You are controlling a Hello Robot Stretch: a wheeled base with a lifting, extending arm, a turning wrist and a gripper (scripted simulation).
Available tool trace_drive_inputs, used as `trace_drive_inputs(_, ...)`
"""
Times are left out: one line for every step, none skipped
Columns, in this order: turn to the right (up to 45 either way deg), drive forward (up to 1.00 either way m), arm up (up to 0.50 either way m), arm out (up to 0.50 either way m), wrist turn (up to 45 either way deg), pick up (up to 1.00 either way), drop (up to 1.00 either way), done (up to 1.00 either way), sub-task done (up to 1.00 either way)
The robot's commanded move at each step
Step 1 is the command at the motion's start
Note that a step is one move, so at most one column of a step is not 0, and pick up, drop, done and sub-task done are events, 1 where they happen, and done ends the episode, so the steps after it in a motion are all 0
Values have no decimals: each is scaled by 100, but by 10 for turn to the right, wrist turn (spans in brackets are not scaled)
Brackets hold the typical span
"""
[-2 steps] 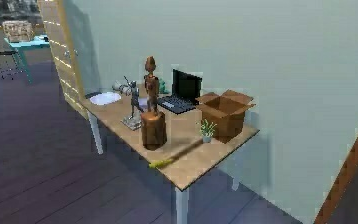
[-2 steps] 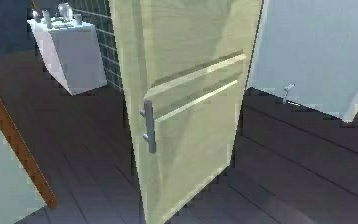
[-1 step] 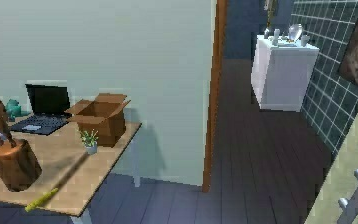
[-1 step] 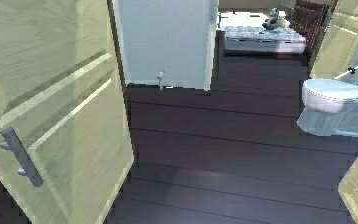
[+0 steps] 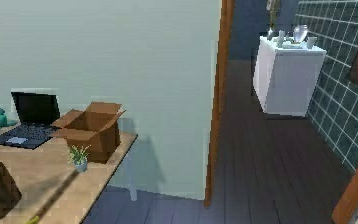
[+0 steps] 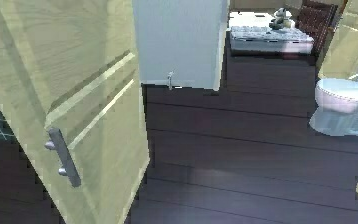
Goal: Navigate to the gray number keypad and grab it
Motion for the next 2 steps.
trace_drive_inputs(240,0,0,0,0,0,0,0,0)
trace_drive_inputs(0,100,0,0,0,0,0,0,0)
